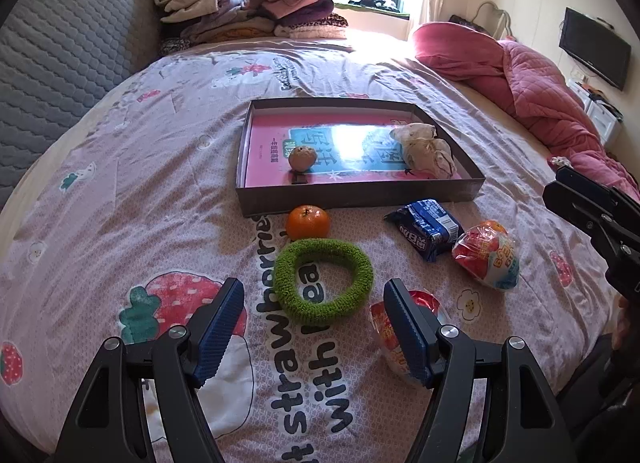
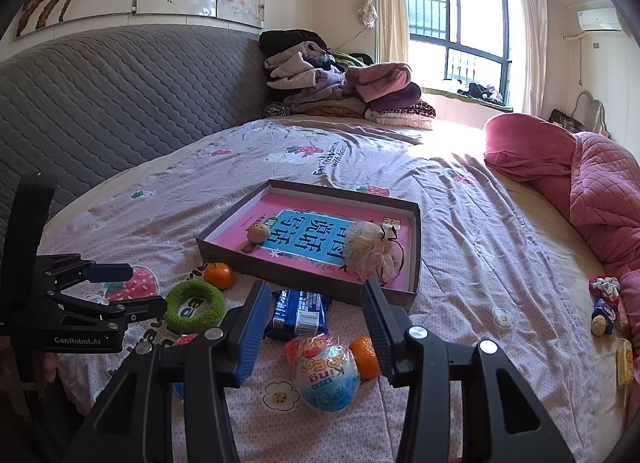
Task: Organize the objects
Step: 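Withdraw both open tools from the tray toward the remaining objects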
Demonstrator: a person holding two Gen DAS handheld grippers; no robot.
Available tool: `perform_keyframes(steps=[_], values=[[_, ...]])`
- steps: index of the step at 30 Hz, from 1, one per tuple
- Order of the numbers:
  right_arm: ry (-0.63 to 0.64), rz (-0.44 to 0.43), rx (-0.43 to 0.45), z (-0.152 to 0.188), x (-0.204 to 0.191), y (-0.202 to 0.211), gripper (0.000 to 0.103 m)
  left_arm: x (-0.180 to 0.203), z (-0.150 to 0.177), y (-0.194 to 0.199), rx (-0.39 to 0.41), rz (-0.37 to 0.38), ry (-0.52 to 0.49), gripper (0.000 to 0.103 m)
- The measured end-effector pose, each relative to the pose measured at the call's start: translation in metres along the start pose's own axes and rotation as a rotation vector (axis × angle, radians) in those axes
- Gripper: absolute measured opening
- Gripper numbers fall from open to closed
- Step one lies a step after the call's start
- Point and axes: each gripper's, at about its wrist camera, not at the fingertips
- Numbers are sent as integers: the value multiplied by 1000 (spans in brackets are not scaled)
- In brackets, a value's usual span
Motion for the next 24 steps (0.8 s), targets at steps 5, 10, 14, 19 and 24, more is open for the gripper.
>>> perform_keyframes(steps=[5, 10, 14, 19, 24], values=[[-1, 2, -14, 6, -1, -1, 47, -2, 3, -1, -13, 1, 5, 74], [-1, 4, -36, 14, -3, -4, 47, -5, 7, -3, -33, -7, 9, 74], [-3, 2, -52, 21, -6, -5, 47, -6, 9, -5, -43, -7, 11, 74], [-2, 4, -74, 28, -8, -9, 47, -7, 10, -9, -54, -9, 11, 74], [3, 7, -102, 32, -9, -16, 47, -10, 11, -14, -64, -11, 22, 74]])
Point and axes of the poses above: each gripper's, at about its wrist camera, not at the fingertips, and y roughly against the way its jaws point, x to its right, z to its underside, and after that the axes turned 9 degrees about -z, right-handed
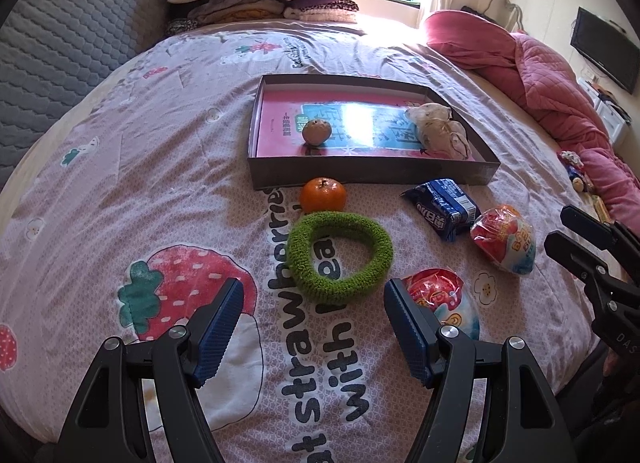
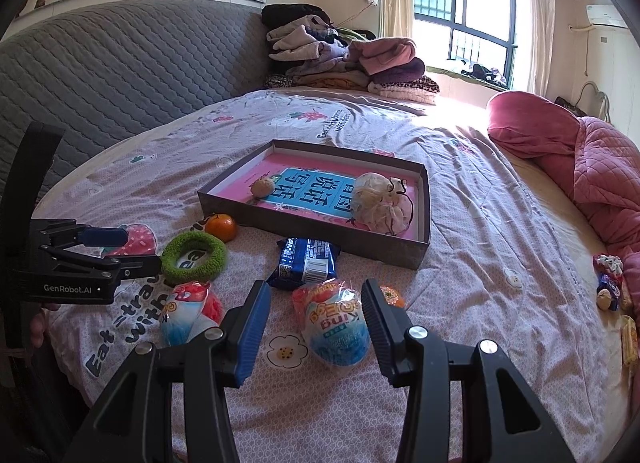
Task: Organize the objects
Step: 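Withdraw both open tools from the tray toward the remaining objects, then grasp the green fuzzy ring with the left tool while the right tool approaches the wrapped egg toy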
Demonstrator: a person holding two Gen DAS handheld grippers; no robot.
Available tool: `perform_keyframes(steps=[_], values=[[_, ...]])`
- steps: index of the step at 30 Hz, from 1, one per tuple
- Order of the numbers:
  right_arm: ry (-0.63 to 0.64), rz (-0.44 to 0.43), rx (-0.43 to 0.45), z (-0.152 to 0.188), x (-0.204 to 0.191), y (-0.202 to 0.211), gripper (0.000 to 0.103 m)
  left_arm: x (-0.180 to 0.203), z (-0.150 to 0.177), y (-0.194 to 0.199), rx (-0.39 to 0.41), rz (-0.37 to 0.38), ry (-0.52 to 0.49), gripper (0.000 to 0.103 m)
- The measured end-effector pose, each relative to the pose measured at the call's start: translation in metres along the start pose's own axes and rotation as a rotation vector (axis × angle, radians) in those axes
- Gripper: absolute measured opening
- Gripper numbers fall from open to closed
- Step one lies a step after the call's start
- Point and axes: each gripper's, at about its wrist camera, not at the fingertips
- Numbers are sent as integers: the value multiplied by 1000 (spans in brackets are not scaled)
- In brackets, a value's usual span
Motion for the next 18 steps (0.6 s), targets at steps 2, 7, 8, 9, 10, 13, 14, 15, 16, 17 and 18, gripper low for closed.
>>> perform_keyframes(steps=[2, 7, 8, 9, 10, 13, 14, 15, 16, 17, 18], values=[[0, 0, -10, 1, 0, -3, 47, -1, 0, -1, -4, -3, 2, 74], [-3, -3, -38, 6, 2, -10, 47, -1, 1, -3, -2, 1, 2, 74], [-3, -2, -44, 7, 3, -11, 47, -1, 1, -3, 5, 4, 5, 74], [-2, 1, -51, 8, 3, -13, 47, -2, 1, -3, 13, 4, 8, 74], [1, 1, -58, 9, 2, -15, 47, -2, 1, -5, 14, 5, 10, 74], [7, 3, -76, 12, 2, -19, 47, -4, 2, -10, 7, 17, 25, 74], [9, 4, -79, 13, 3, -21, 47, -5, 1, -12, 8, 13, 27, 74], [11, 9, -83, 14, 2, -22, 47, -5, 1, -13, 10, 9, 30, 74], [13, 9, -84, 14, 2, -23, 47, -5, 1, -14, 13, 4, 31, 74], [13, 9, -85, 14, 3, -24, 47, -5, 0, -16, 12, -3, 31, 74], [12, 12, -89, 15, 3, -25, 47, -5, 0, -17, 12, -4, 32, 74]])
Point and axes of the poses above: each gripper's, at about its wrist camera, not at the fingertips, and y roughly against the way its jaws point, x to its right, z to its underside, and after that the axes turned 9 degrees about -z, right-handed
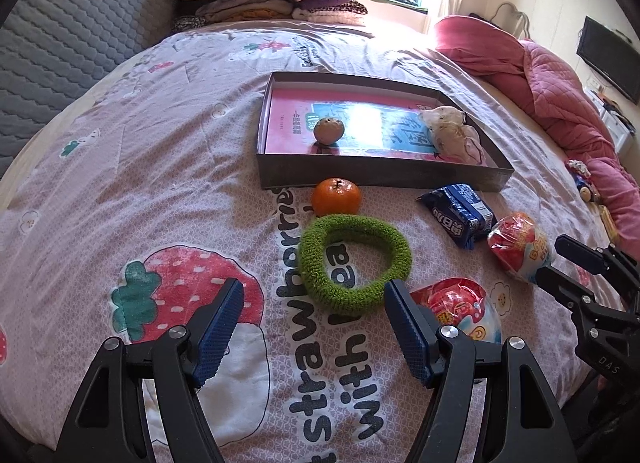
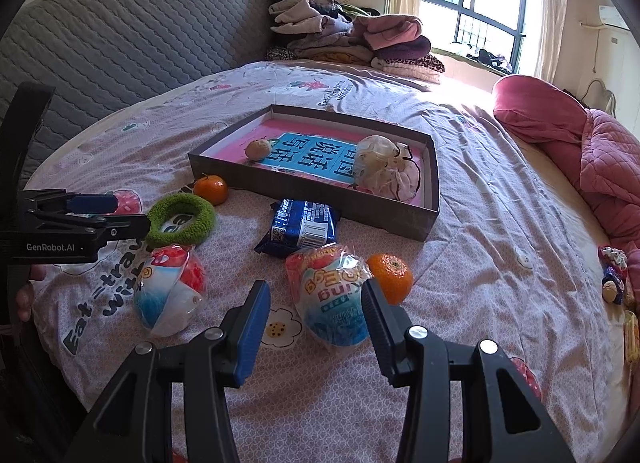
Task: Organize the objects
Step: 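Grasp the green fuzzy ring with the left tool while the right tool approaches the wrapped egg toy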
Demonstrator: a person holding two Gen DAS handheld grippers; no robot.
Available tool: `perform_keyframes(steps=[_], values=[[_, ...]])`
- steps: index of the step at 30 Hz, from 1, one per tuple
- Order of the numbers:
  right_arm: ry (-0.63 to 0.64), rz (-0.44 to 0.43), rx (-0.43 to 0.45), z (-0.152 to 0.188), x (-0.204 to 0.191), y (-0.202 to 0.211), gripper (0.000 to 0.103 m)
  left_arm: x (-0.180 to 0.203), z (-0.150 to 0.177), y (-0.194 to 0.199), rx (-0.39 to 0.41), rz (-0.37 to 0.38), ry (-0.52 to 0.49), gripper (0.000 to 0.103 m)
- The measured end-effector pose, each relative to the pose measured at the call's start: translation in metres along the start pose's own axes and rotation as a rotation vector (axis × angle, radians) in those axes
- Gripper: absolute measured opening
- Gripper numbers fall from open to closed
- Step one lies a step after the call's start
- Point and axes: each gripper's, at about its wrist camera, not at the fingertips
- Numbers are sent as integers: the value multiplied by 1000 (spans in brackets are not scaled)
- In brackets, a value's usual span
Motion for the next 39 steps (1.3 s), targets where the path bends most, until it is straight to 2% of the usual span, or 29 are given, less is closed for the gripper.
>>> perform_keyframes(steps=[6, 20, 28, 34, 39], values=[[7, 3, -4, 1, 0, -3, 47, 2, -3, -13, 0, -48, -11, 74], [38, 42, -14, 3, 0, -12, 47, 7, -13, -44, -38, -64, -15, 74], [141, 105, -37, 1, -8, -21, 48, 11, -15, -48, -40, -56, -24, 74], [258, 157, -74, 1, -21, -34, 54, 12, -15, -50, -43, -55, -25, 74], [273, 171, -81, 0, -22, -40, 55, 12, -16, -51, -44, -55, -25, 74]])
Point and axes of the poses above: each gripper's, at about its wrist camera, not at the fingertips, and y roughly against the way its jaws point, x to its right, z to its underside, and after that the axes turned 9 degrees about -z, right-handed
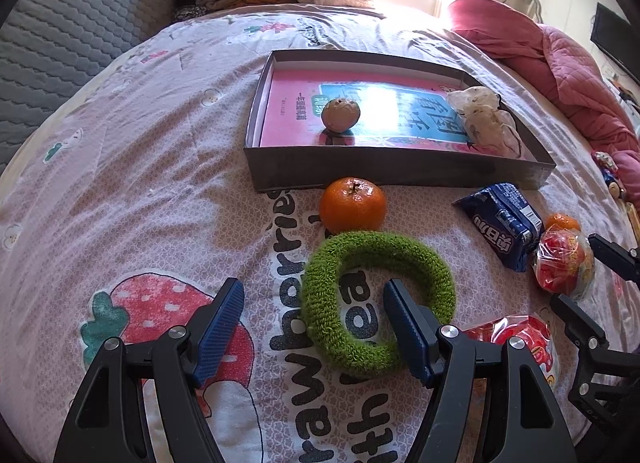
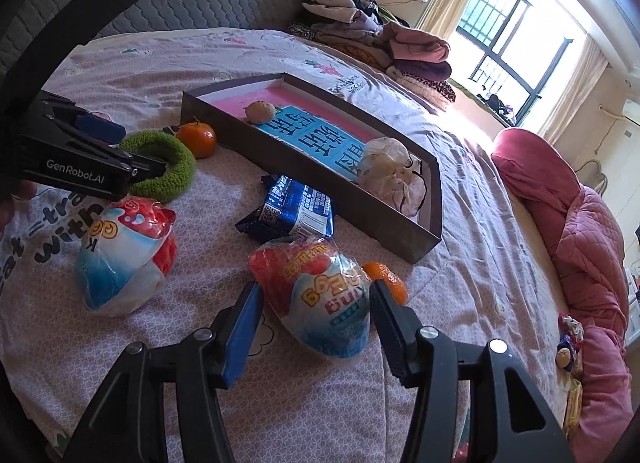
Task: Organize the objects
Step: 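Grasp the green fuzzy ring with the left tool while the right tool approaches the wrapped egg toy, then lift the green ring with the left tool while the right tool surrounds the wrapped egg toy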
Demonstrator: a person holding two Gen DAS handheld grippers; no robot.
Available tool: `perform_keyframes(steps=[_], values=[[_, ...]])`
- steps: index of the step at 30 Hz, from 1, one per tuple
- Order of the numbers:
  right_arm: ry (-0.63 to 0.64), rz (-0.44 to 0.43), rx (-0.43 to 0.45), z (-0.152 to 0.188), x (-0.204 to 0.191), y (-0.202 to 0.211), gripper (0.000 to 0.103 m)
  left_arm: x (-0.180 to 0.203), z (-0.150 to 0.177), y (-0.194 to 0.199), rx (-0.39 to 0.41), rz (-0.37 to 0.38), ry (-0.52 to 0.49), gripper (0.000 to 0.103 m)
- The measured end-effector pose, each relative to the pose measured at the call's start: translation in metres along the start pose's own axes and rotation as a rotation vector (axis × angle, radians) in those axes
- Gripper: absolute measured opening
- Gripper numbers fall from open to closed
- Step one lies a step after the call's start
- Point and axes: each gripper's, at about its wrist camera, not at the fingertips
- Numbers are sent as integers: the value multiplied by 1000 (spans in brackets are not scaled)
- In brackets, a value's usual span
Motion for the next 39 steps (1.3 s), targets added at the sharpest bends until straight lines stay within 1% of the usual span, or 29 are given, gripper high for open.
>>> perform_keyframes(steps=[6, 7, 8, 9, 11, 12, 13, 14, 16, 20, 22, 24, 29, 33, 35, 36, 39], values=[[-17, -25, 5, -1, 4, -1, 55, 3, -1, -2, 3, 11, 2, 72], [-23, -30, 6, -1, 5, -1, 55, 4, -1, -2, 4, 13, 3, 69], [-26, -35, 6, -1, 6, 0, 55, 4, -2, -2, 4, 17, 1, 62], [-28, -39, 7, -1, 6, 0, 54, 5, -2, -2, 4, 20, -2, 58], [-38, -52, 9, -1, 8, 1, 52, 6, -2, -2, 5, 20, -8, 44], [-45, -61, 14, -1, 9, 2, 50, 7, -2, -2, 6, 25, -8, 41], [-55, -72, 20, -1, 10, 5, 48, 7, -2, -1, 6, 32, -7, 33], [-69, -87, 35, -1, 11, 8, 41, 6, -2, 0, 6, 34, -3, 25], [-87, -115, 47, -2, 14, 11, 38, 4, -3, 1, 6, 44, 2, 17], [-71, -122, 36, -1, 13, 9, 38, 2, -3, 0, -1, 60, 13, 16], [-53, -115, 24, -1, 12, 5, 41, 3, -3, 0, 0, 57, 9, 16], [-30, -110, -1, -1, 11, 1, 47, 3, -3, 0, -1, 58, 7, 16], [-9, -118, -10, -5, 11, -4, 51, 2, -3, 0, -5, 65, 13, 16], [43, -68, -24, -5, 3, -11, 56, 2, -4, -1, -7, 66, 15, 16], [81, -22, -52, -3, -4, -19, 56, 1, -4, 0, -6, 68, 18, 16], [87, -11, -52, -2, -4, -21, 55, 0, -4, 0, -7, 69, 20, 16], [44, -40, -39, -4, 1, -18, 55, -1, -4, 0, -7, 75, 28, 16]])
Point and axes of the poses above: each gripper's, at about its wrist camera, not at the fingertips, and y roughly against the way its jaws point, x to its right, z to its underside, and after that the axes turned 9 degrees about -z, right-handed
